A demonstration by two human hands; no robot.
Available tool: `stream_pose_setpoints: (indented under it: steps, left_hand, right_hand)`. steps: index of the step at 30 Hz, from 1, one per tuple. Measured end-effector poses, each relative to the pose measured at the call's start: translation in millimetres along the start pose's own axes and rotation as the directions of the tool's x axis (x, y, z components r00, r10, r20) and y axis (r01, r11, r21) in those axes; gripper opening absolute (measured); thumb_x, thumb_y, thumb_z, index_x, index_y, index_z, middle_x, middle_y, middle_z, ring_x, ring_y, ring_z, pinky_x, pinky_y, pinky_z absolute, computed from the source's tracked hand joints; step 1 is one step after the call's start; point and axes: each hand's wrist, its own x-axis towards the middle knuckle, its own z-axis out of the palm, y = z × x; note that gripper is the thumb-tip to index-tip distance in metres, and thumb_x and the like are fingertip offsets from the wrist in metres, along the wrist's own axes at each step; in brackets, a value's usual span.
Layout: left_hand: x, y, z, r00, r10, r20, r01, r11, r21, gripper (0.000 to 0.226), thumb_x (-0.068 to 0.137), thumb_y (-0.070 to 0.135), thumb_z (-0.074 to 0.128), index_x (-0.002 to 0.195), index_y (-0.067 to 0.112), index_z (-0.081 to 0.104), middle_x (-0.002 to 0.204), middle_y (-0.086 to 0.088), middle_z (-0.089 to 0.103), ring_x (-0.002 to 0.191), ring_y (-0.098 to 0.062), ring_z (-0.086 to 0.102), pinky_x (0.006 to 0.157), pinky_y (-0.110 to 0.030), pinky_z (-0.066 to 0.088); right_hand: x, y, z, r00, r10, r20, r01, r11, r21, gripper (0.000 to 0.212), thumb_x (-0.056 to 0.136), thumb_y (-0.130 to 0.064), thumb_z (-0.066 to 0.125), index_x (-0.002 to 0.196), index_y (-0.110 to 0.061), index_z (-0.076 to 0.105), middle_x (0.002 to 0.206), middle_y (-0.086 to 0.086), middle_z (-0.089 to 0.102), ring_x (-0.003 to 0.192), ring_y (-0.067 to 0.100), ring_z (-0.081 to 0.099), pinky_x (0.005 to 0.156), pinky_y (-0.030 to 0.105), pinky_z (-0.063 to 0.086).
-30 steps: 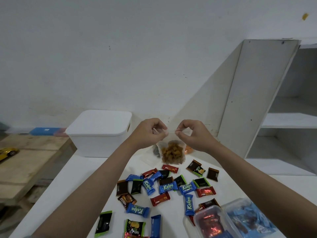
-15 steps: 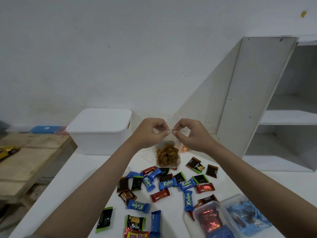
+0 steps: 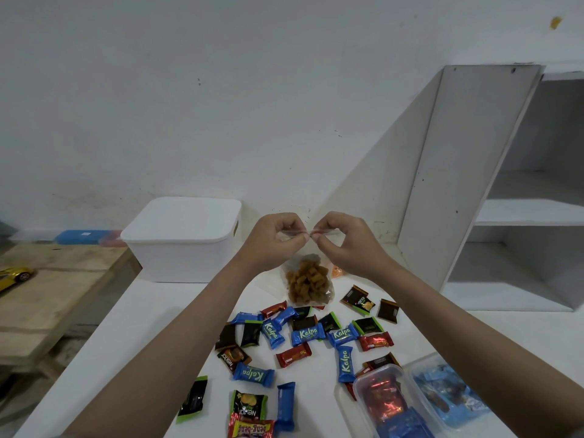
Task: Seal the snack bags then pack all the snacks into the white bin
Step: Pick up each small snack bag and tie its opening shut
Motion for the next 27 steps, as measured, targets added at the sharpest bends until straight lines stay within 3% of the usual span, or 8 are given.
stream_pose_setpoints:
  steps: [3, 6, 11, 15, 20, 24, 27]
  left_hand:
    - [1.5, 0.1, -5.0, 1.000, -0.012, -0.010, 0.012, 1.000, -0.018, 0.010, 0.085, 0.011, 0.065, 0.076, 0.008, 0.067, 0.073, 0.001, 0.065, 0.077, -0.007, 0.060, 0.077, -0.019, 0.047]
    - [1.7, 1.8, -9.3, 0.999, -0.039, -0.023, 0.038, 0.999, -0.016, 0.009, 0.085, 0.013, 0.065, 0.077, 0.009, 0.067, 0.076, 0.000, 0.066, 0.081, -0.011, 0.060, 0.077, -0.021, 0.046]
    - [1.1, 8.3, -6.7, 0.999, -0.035, -0.007, 0.035, 0.998, 0.050, 0.011, 0.082, 0.022, 0.066, 0.076, 0.012, 0.066, 0.074, 0.009, 0.066, 0.079, 0.001, 0.060, 0.081, -0.025, 0.047]
    - [3.2, 15.7, -4.5, 0.999, -0.047, 0.010, 0.044, 0.980, 0.194, 0.009, 0.074, 0.041, 0.059, 0.071, 0.033, 0.062, 0.077, 0.019, 0.067, 0.084, 0.004, 0.061, 0.099, -0.048, 0.042]
    - [5.6, 27.7, 1.5, 0.999, -0.012, 0.036, 0.006, 0.989, 0.150, 0.008, 0.075, 0.043, 0.058, 0.072, 0.038, 0.063, 0.076, 0.018, 0.067, 0.085, -0.002, 0.061, 0.097, -0.052, 0.042]
    - [5.5, 30.1, 2.6, 1.000, 0.002, 0.023, -0.005, 0.989, 0.145, 0.009, 0.075, 0.040, 0.058, 0.069, 0.035, 0.063, 0.072, 0.020, 0.066, 0.082, -0.001, 0.061, 0.096, -0.054, 0.042]
    - [3.4, 29.0, 2.5, 1.000, 0.000, 0.018, -0.003, 0.992, 0.126, 0.010, 0.073, 0.040, 0.059, 0.068, 0.032, 0.064, 0.070, 0.018, 0.066, 0.079, -0.001, 0.062, 0.095, -0.053, 0.044]
  right_hand:
    - [-0.4, 0.0, -6.5, 0.999, 0.047, -0.020, -0.046, 0.998, 0.049, 0.003, 0.084, -0.019, 0.068, 0.082, -0.021, 0.067, 0.080, -0.015, 0.066, 0.080, -0.004, 0.062, 0.075, 0.007, 0.046]
    - [-0.4, 1.2, -12.0, 0.992, 0.123, -0.035, -0.115, 0.976, 0.183, 0.014, 0.085, -0.015, 0.067, 0.074, -0.023, 0.065, 0.078, -0.008, 0.068, 0.077, 0.006, 0.064, 0.080, 0.023, 0.052]
    - [-3.6, 3.2, -13.7, 0.991, 0.122, -0.057, -0.106, 0.966, 0.235, 0.013, 0.082, -0.019, 0.066, 0.071, -0.025, 0.065, 0.076, -0.006, 0.068, 0.080, 0.018, 0.065, 0.087, 0.041, 0.053]
    - [-5.1, 4.3, -16.1, 0.991, 0.109, -0.074, -0.090, 0.970, 0.226, 0.009, 0.080, -0.021, 0.064, 0.071, -0.024, 0.065, 0.074, -0.007, 0.067, 0.078, 0.012, 0.063, 0.086, 0.039, 0.052]
    - [-4.4, 2.9, -16.8, 0.994, 0.073, -0.083, -0.056, 0.980, 0.190, 0.011, 0.084, -0.009, 0.065, 0.075, -0.015, 0.066, 0.074, -0.005, 0.066, 0.075, 0.009, 0.062, 0.082, 0.033, 0.051]
    - [-5.6, 2.5, -18.6, 0.996, 0.060, -0.068, -0.047, 0.982, 0.181, 0.008, 0.083, -0.019, 0.063, 0.075, -0.020, 0.065, 0.075, -0.007, 0.066, 0.077, 0.008, 0.062, 0.083, 0.033, 0.051]
    - [-7.6, 0.6, -18.1, 0.999, 0.013, -0.040, -0.008, 0.992, 0.122, 0.006, 0.084, -0.018, 0.062, 0.080, -0.017, 0.065, 0.079, -0.007, 0.066, 0.080, 0.005, 0.061, 0.084, 0.026, 0.048]
